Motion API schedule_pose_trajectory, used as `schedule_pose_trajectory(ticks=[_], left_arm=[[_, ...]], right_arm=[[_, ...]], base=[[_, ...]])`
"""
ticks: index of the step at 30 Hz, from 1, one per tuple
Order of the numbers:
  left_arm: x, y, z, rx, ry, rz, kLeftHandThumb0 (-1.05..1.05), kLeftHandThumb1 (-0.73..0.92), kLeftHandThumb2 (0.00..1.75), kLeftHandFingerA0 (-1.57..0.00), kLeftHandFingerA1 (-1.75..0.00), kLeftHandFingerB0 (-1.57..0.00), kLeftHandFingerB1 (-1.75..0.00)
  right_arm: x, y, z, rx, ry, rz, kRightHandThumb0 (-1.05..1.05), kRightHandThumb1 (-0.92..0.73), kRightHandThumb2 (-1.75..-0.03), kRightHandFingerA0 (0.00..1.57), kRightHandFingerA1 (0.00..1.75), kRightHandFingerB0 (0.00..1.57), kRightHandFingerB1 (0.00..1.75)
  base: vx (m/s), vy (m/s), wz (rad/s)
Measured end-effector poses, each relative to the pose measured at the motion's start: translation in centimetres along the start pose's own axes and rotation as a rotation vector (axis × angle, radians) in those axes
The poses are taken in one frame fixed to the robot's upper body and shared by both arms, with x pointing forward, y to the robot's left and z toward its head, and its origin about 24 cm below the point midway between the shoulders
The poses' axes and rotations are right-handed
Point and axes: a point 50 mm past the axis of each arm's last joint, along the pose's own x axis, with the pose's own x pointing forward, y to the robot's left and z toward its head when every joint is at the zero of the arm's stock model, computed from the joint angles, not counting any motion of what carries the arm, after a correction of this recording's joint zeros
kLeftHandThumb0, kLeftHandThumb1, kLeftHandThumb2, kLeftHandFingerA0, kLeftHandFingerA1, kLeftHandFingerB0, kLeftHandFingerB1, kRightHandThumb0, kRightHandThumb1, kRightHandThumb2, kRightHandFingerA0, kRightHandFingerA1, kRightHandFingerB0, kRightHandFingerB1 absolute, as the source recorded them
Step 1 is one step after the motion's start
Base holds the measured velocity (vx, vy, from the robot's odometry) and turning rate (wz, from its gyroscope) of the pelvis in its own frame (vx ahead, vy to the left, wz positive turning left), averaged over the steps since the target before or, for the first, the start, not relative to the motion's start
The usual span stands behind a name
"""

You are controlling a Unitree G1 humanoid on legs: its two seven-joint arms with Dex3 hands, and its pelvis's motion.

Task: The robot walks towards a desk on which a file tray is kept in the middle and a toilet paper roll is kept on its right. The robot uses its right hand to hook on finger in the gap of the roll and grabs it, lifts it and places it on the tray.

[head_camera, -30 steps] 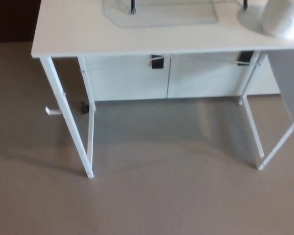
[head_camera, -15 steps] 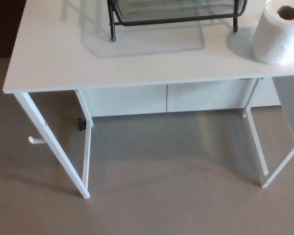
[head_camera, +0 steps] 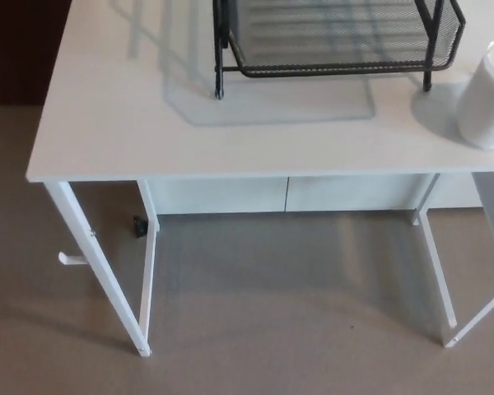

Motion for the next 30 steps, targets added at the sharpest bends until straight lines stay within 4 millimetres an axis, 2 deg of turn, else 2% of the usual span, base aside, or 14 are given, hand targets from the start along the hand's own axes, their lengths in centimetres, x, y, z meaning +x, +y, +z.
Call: schedule_pose_trajectory(ticks=[1,4,6,7,10,14,15,19,20,21,23,25,26,30], left_arm=[[0.0,0.0,0.0,0.003,0.002,0.000,-1.05,0.92,0.70,-0.23,-0.88,-0.06,-0.71],[0.0,-0.1,-0.2,0.003,0.008,-0.001,-1.05,0.92,0.71,-0.25,-0.88,-0.07,-0.71],[0.1,-0.4,-0.3,0.009,0.011,-0.008,-1.05,0.92,0.69,-0.26,-0.91,-0.12,-0.74],[0.1,-0.4,-0.3,0.014,0.012,-0.008,-1.00,0.70,1.25,-0.39,-0.83,-0.07,-0.63],[0.1,-0.5,0.0,0.020,0.004,-0.009,-1.00,0.70,1.25,-0.39,-0.83,-0.06,-0.63],[0.1,-0.5,0.0,0.021,0.002,-0.009,-1.04,0.70,1.25,-0.44,-0.86,-0.05,-0.62],[0.1,-0.5,0.0,0.021,0.004,-0.009,-1.05,0.92,0.70,-0.29,-0.92,-0.09,-0.75],[0.2,-0.6,0.1,0.023,0.005,-0.010,-1.05,0.92,0.68,-0.30,-0.91,-0.20,-0.74],[0.2,-0.4,0.3,0.025,-0.002,-0.004,-0.98,0.65,1.21,-0.39,-0.82,-0.13,-0.65],[0.2,-0.2,0.6,0.026,-0.009,0.005,-1.05,0.65,1.09,-0.31,-0.80,-0.15,-0.68],[0.1,0.0,0.7,0.027,-0.013,0.009,-0.98,0.65,1.21,-0.39,-0.82,-0.12,-0.65],[0.1,0.0,0.7,0.026,-0.011,0.010,-1.05,0.90,0.69,-0.29,-0.89,-0.14,-0.72],[0.1,0.0,0.7,0.024,-0.011,0.011,-1.05,0.92,0.69,-0.29,-0.89,-0.15,-0.71],[0.2,0.1,1.0,0.024,-0.018,0.012,-1.05,0.65,1.11,-0.33,-0.81,-0.13,-0.68]], right_arm=[[0.0,-0.1,0.1,0.011,-0.005,-0.003,-0.73,-0.53,-0.84,0.15,0.45,0.10,0.38],[0.1,0.2,0.0,0.016,-0.007,0.003,-0.73,-0.64,-0.59,0.19,0.33,0.17,0.27],[0.0,-0.2,0.2,0.010,-0.013,-0.011,-0.38,-0.37,-0.98,0.00,0.50,0.00,0.48],[0.0,-0.2,0.3,0.007,-0.013,-0.015,-0.36,-0.42,-0.99,0.01,0.50,0.00,0.48],[0.0,-0.3,0.5,-0.005,-0.013,-0.019,-0.70,-0.68,-0.60,0.19,0.31,0.16,0.26],[0.1,-0.3,0.6,-0.016,-0.006,-0.016,-0.37,-0.38,-0.98,0.01,0.49,0.00,0.48],[0.1,-0.3,0.6,-0.023,-0.004,-0.015,-0.74,-0.55,-0.85,0.15,0.44,0.08,0.37],[0.1,-0.3,0.4,-0.007,0.000,-0.016,-0.73,-0.54,-0.86,0.18,0.44,0.10,0.38],[0.1,-0.2,0.4,-0.005,0.003,-0.015,-0.74,-0.56,-0.87,0.17,0.44,0.10,0.38],[0.2,-0.2,0.5,-0.005,-0.002,-0.015,-0.36,-0.45,-1.01,0.01,0.49,0.00,0.48],[0.2,-0.2,0.6,0.001,-0.008,-0.011,-0.70,-0.56,-0.84,0.15,0.43,0.08,0.38],[0.2,-0.2,0.7,0.004,-0.010,-0.007,-0.71,-0.55,-0.84,0.16,0.43,0.10,0.38],[0.2,-0.2,0.7,0.005,-0.011,-0.007,-0.35,-0.44,-1.00,0.01,0.49,0.00,0.48],[0.4,0.0,0.8,-0.007,0.001,-0.002,-0.73,-0.57,-0.88,0.17,0.45,0.09,0.39]], base=[[0.03,-0.213,0.05],[-0.01,-0.278,0.04],[0.02,-0.223,0.00],[0.04,-0.151,-0.07],[0.01,-0.031,-0.01],[0.02,0.005,-0.02],[0.00,0.000,0.00],[0.15,0.108,0.06],[0.20,0.080,-0.51],[0.19,0.084,0.07],[0.14,0.057,0.00],[0.08,0.026,0.09],[0.07,-0.021,0.10],[0.07,-0.044,0.09]])
